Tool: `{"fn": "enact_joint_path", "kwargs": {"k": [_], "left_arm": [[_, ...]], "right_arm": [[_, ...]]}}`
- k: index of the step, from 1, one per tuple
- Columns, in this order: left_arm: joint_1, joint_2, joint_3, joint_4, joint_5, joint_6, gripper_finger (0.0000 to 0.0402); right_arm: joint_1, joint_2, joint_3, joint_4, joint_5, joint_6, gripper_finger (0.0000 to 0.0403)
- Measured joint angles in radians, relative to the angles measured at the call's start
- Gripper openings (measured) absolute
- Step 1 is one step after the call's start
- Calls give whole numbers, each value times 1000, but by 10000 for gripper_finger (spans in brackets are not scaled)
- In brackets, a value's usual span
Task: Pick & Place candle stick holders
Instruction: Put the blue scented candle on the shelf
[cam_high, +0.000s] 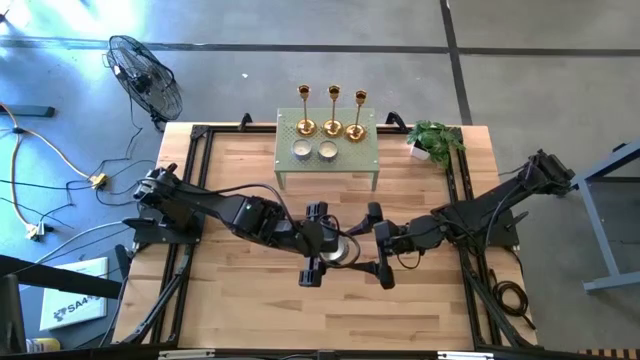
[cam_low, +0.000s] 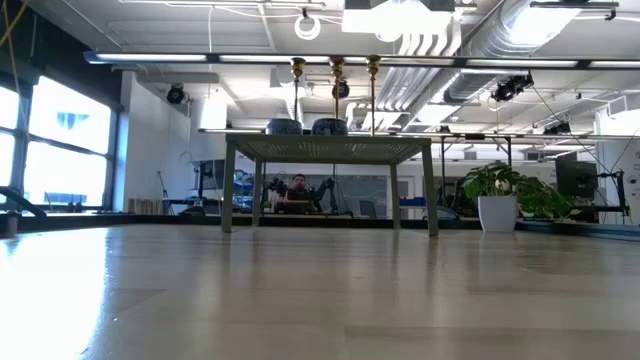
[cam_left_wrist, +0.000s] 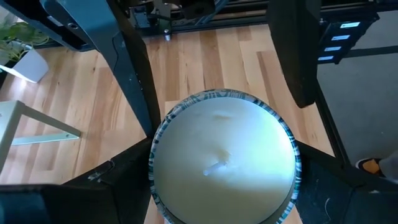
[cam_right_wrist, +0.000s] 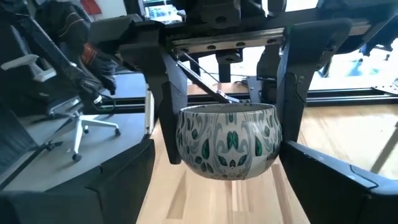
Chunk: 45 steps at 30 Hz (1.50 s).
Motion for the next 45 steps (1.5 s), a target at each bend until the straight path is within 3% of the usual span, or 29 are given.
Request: {"fn": "enact_joint_path", "kwargs": {"k": [12, 26, 35, 45], "left_arm": [[0, 17, 0, 13, -58, -24, 290], [5, 60, 0, 41, -36, -24, 308], [5, 61, 0, 29, -43, -24, 291], [5, 61, -1, 29, -41, -21, 296]], "right_arm": [[0, 1, -1, -7, 122, -57, 342], [-1, 1, 1, -54, 147, -117, 342], [-1, 0, 2, -174, 150, -89, 342], [-1, 0, 1, -179, 148, -91, 342]]}}
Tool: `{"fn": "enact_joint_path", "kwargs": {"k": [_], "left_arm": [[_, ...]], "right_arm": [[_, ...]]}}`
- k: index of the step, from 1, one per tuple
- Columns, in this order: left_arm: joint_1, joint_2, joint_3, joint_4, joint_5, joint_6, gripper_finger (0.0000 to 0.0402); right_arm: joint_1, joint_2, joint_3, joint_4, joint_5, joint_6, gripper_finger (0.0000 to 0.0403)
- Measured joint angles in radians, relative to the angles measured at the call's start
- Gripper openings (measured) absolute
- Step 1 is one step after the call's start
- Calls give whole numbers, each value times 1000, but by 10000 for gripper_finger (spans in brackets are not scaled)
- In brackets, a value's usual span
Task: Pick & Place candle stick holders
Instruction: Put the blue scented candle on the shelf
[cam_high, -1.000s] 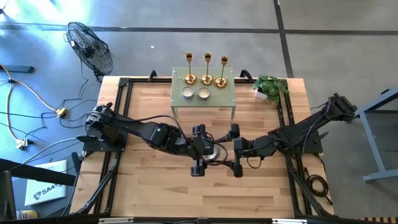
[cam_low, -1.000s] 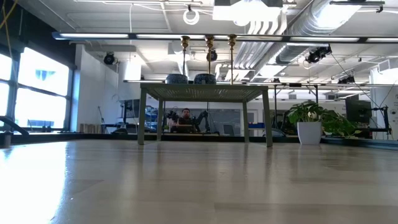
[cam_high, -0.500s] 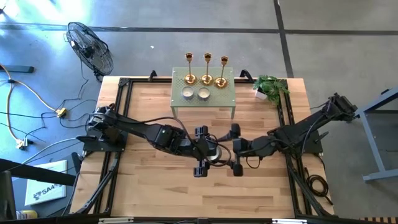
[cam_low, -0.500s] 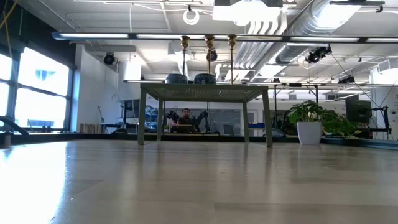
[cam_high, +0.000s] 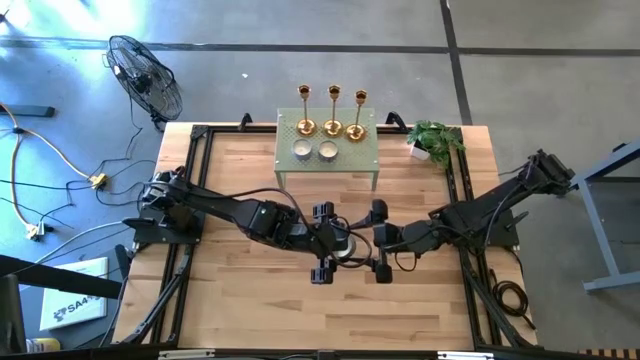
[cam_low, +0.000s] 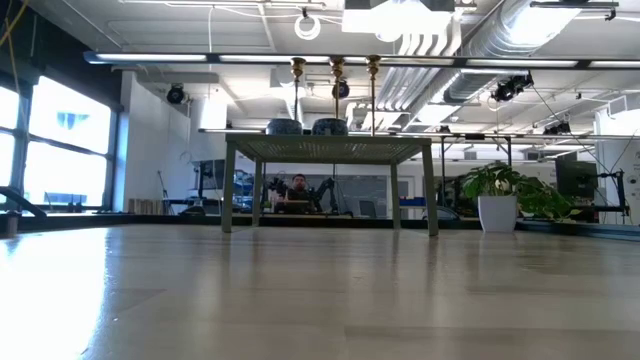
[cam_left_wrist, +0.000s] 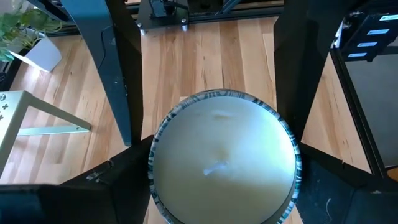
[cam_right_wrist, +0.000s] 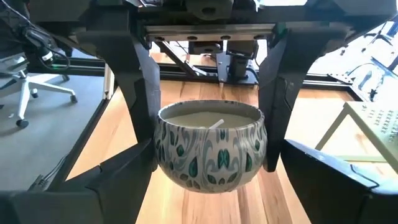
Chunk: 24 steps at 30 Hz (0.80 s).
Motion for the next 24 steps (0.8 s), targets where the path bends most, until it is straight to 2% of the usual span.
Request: {"fn": "enact_joint_path", "kwargs": {"k": [8, 15, 24], "left_arm": [[0, 0, 0, 0, 5, 0, 295], [0, -2, 0, -1, 5, 0, 294], [-1, -2, 0, -1, 6, -3, 299]], "right_arm": [[-31, 0, -1, -2, -82, 34, 337], [-33, 0, -1, -2, -85, 35, 314], [-34, 0, -2, -1, -97, 34, 308]]}}
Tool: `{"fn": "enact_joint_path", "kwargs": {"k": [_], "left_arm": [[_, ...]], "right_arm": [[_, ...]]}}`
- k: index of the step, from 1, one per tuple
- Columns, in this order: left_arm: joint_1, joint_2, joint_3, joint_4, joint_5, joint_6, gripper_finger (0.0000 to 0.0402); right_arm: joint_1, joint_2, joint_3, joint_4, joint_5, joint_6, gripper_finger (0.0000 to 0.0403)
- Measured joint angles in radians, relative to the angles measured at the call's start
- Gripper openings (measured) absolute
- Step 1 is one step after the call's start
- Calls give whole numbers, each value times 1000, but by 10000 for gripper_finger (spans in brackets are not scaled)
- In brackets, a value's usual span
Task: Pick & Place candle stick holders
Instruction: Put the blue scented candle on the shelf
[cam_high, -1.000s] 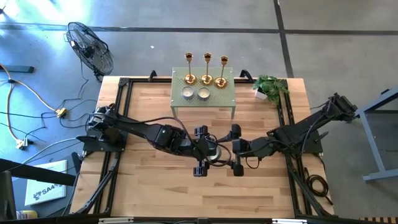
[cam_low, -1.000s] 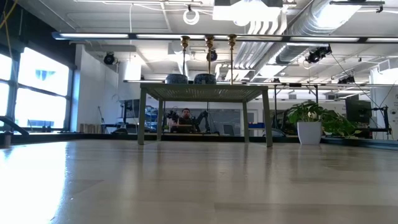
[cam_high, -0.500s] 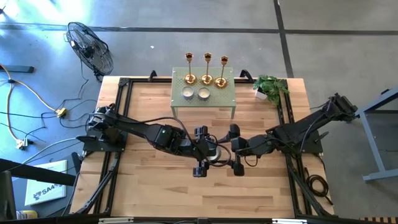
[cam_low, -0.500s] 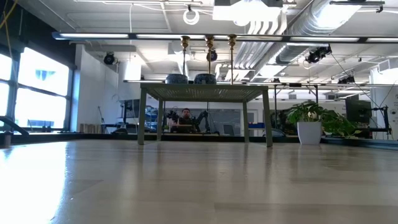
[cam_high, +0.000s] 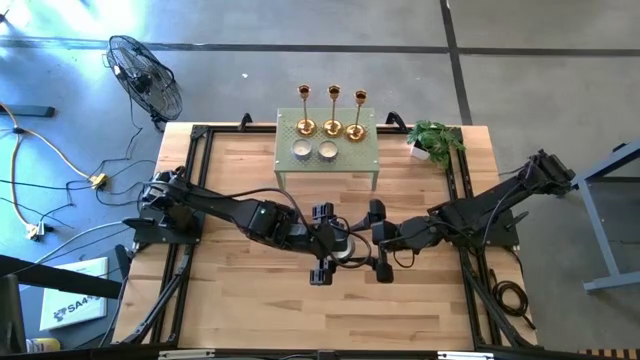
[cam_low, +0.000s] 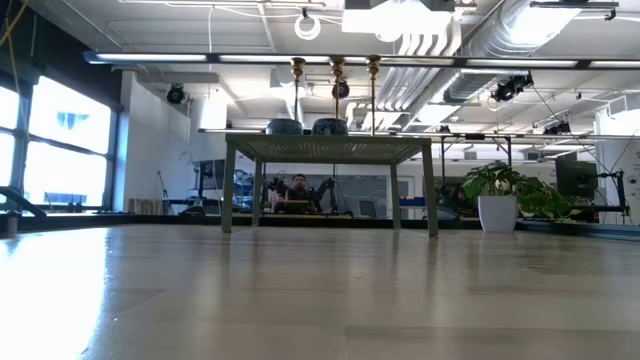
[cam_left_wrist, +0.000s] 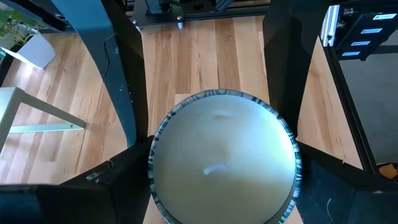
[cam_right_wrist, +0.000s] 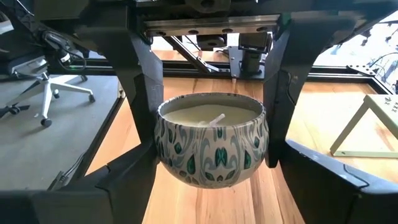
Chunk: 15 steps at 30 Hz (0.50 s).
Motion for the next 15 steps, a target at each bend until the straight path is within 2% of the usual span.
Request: {"fn": "enact_joint_path", "kwargs": {"k": [7, 15], "left_arm": [[0, -1, 0, 0, -1, -4, 320], [0, -2, 0, -1, -3, -4, 296]], "right_arm": [[0, 0, -1, -3, -5, -6, 307], [0, 0, -1, -2, -14, -3, 306]]}}
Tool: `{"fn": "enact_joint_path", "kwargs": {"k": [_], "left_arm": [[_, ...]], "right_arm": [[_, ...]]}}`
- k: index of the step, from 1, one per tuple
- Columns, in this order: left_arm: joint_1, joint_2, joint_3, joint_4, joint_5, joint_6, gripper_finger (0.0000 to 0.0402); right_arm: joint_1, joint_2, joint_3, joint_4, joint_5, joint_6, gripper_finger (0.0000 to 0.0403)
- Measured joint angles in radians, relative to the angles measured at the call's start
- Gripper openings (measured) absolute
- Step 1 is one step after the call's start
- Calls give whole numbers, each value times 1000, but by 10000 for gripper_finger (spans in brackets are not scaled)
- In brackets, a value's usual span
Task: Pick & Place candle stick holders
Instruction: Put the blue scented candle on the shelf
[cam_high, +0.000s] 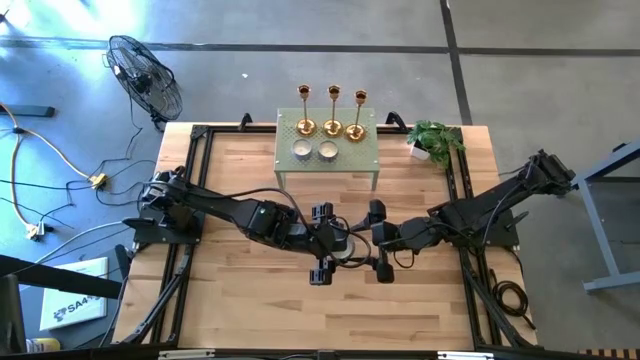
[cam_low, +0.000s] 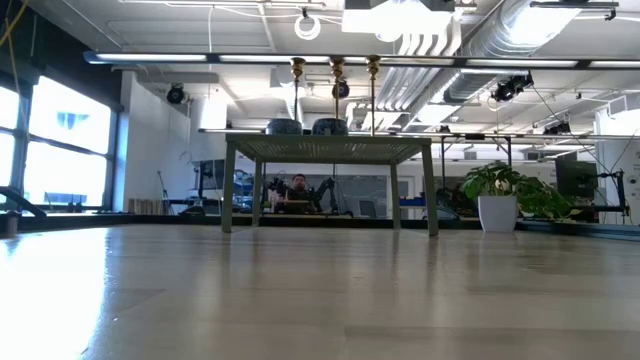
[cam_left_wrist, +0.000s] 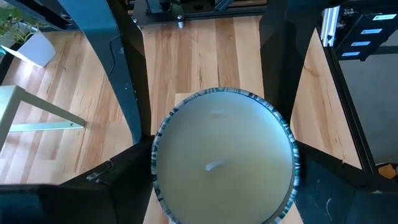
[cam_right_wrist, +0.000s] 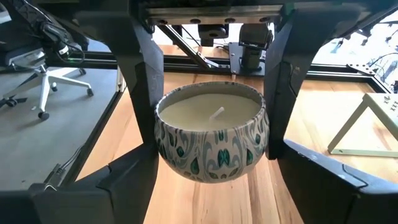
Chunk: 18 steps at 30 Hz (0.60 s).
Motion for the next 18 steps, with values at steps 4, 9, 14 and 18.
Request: {"fn": "enact_joint_path", "kwargs": {"k": [4, 9, 14, 18], "left_arm": [[0, 0, 0, 0, -1, 1, 306], [0, 0, 0, 0, -3, 1, 309], [0, -1, 0, -1, -5, 1, 300], [0, -1, 0, -1, -5, 3, 300]], "right_arm": [[0, 0, 0, 1, 0, -3, 306], [0, 0, 0, 11, -1, -14, 306], [0, 0, 0, 19, -2, -24, 306], [0, 0, 0, 20, -3, -28, 306]]}}
